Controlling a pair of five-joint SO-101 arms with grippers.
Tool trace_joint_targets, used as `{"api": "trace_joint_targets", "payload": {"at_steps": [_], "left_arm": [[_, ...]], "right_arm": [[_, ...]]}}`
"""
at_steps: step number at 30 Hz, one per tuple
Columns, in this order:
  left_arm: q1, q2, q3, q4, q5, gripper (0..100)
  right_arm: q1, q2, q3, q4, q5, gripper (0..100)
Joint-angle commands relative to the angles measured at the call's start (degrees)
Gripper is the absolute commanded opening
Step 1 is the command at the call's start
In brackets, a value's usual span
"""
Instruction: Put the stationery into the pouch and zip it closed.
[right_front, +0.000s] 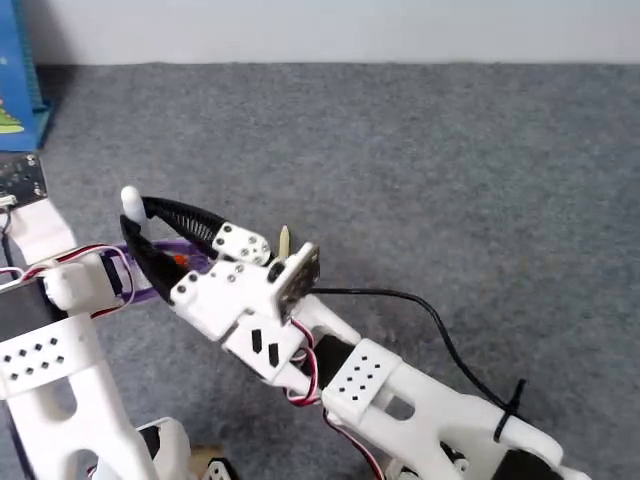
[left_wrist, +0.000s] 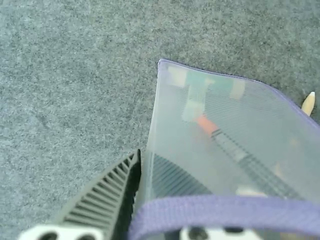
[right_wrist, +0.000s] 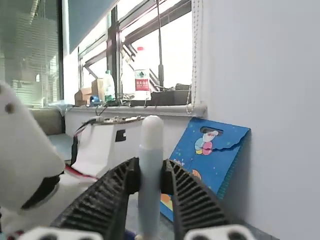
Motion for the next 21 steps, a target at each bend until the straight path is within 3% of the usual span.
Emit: {"api": "trace_joint_targets", "payload": {"at_steps": [1, 4, 7, 12, 15, 21], "left_arm": [[-0.62, 0.35, 0.4, -1.05, -0.18, 1], [-0.7, 0.35, 0.4, -1.05, -0.18, 1], [-0.79, 0.35, 0.4, -1.05, -0.18, 1], [-0.88, 0.35, 0.31, -1.76, -0.18, 1], [-0.88, 0.35, 0.22, -1.76, -0.09, 1], [-0.97, 0.26, 0.04, -1.58, -0.09, 1]], "right_arm": [[-2.42, -3.38, 0.0, 5.58, 4.4, 19.7], [-2.86, -8.31, -0.18, 14.9, 4.22, 30.3], [-0.75, -14.37, -2.37, 26.51, 2.37, 28.0], [9.45, -23.08, -13.1, 54.02, -11.96, 21.4], [15.52, -23.16, -19.69, 68.62, -15.38, 20.8], [21.93, -16.22, -21.54, 81.63, -15.56, 20.5]]}}
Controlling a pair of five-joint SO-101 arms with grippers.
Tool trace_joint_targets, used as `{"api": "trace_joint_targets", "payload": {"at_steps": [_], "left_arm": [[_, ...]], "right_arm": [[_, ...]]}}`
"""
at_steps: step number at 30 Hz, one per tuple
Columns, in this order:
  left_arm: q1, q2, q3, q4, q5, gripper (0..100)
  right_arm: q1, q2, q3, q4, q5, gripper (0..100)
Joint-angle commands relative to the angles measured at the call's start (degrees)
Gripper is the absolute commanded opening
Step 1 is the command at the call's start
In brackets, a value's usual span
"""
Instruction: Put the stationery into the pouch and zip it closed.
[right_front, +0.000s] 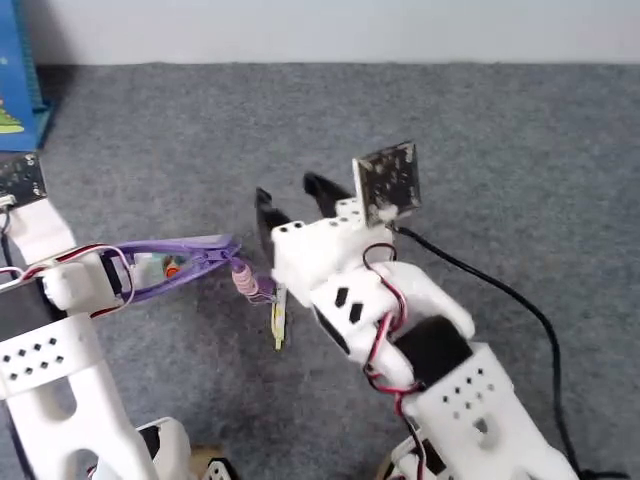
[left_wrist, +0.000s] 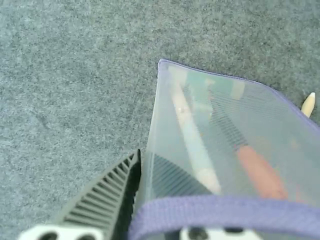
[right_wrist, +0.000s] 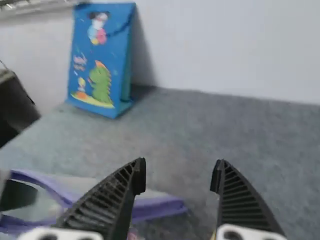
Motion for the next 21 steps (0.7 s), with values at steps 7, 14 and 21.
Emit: {"api": "trace_joint_targets", "payload": {"at_steps": [7, 14, 21], "left_arm": [[-4.66, 0.18, -0.13, -2.2, 0.0, 1], [-4.66, 0.18, 0.22, -2.46, 0.0, 1], [-4.66, 0.18, 0.31, -2.46, 0.0, 1]], "right_arm": [[4.09, 22.99, -3.78, 8.66, -0.97, 20.6], [4.18, 42.24, -3.87, -10.15, -0.44, 20.5], [4.35, 57.1, -12.92, -14.64, 0.88, 20.5]]}}
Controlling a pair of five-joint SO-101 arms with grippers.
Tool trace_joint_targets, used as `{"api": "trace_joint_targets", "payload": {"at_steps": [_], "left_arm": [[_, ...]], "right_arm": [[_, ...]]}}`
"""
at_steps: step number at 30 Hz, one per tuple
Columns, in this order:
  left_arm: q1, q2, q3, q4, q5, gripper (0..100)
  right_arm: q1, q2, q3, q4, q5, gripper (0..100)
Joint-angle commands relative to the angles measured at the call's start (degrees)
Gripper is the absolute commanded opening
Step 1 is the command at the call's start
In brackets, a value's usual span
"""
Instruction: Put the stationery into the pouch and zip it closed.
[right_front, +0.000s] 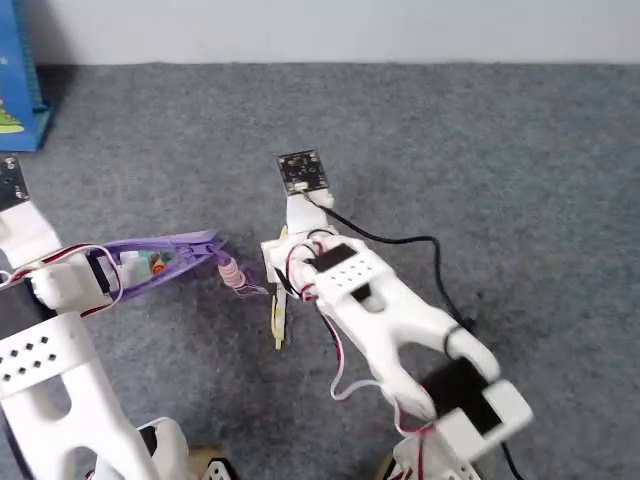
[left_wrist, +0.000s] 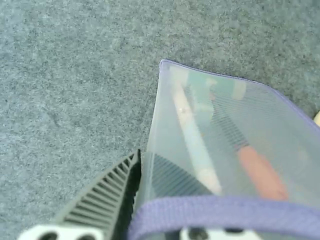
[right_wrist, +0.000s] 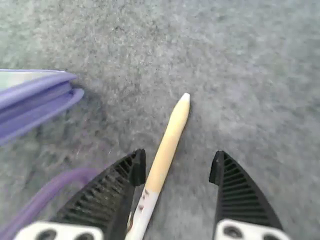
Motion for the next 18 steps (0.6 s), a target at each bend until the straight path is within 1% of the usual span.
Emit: {"api": "trace_joint_targets", "payload": {"at_steps": [1, 4, 7, 9, 12, 14, 18], "left_arm": [[-0.97, -0.26, 0.31, -1.23, -0.09, 1], [-0.97, -0.26, 0.31, -1.23, -0.09, 1], [-0.97, -0.26, 0.4, -1.23, -0.09, 1], [-0.97, -0.26, 0.4, -1.23, -0.09, 1], [-0.97, -0.18, 0.4, -1.23, -0.09, 1], [-0.97, -0.18, 0.4, -1.23, -0.09, 1], [-0.97, -0.18, 0.4, -1.23, -0.09, 1]], "right_arm": [[1.1, 5.41, -8.26, -1.27, 0.62, 20.5], [1.54, 10.68, -12.48, -0.22, 0.79, 20.4], [1.63, 14.9, -17.23, 6.11, 0.53, 19.5], [1.63, 16.84, -20.4, 11.3, 0.44, 13.6], [1.71, 17.45, -23.82, 16.66, 0.44, 0.9], [2.07, 16.84, -24.7, 19.12, 0.44, 2.0], [2.15, 12.88, -24.35, 22.02, 0.7, 0.9]]}}
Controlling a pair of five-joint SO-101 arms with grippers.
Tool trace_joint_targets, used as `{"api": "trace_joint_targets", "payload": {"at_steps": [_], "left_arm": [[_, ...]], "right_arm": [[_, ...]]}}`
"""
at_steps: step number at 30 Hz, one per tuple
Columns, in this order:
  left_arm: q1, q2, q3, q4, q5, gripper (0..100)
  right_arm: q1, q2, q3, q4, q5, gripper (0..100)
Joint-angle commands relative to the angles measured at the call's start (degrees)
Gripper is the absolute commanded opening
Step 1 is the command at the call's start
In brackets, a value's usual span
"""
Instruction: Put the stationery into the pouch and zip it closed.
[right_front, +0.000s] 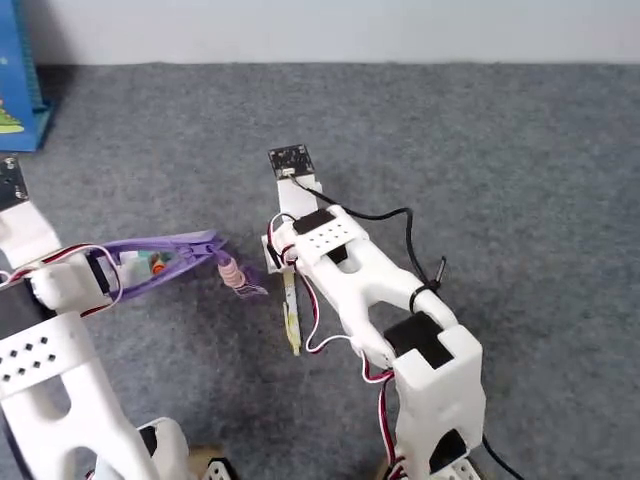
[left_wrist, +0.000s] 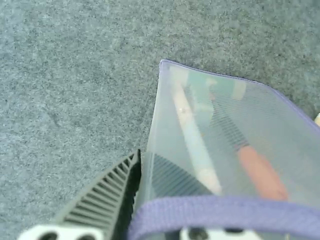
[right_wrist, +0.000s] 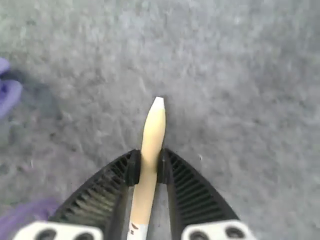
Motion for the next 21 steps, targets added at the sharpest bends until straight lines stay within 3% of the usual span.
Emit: {"api": "trace_joint_targets", "payload": {"at_steps": [1, 8, 13, 21], "left_arm": [[-0.97, -0.26, 0.4, -1.23, -0.09, 1], [-0.88, -0.26, 0.4, -1.23, -0.09, 1], [-0.88, -0.26, 0.31, -1.23, -0.09, 1], [-0.88, -0.26, 0.31, -1.23, -0.09, 1]], "right_arm": [[0.66, -5.93, -2.29, 4.0, 0.35, 0.8], [0.22, -22.73, 3.25, 13.49, 1.93, 0.8], [-0.22, -41.36, 7.12, 14.37, 5.71, 0.8], [-10.59, -64.66, 7.12, 12.7, 8.18, 0.8]]}}
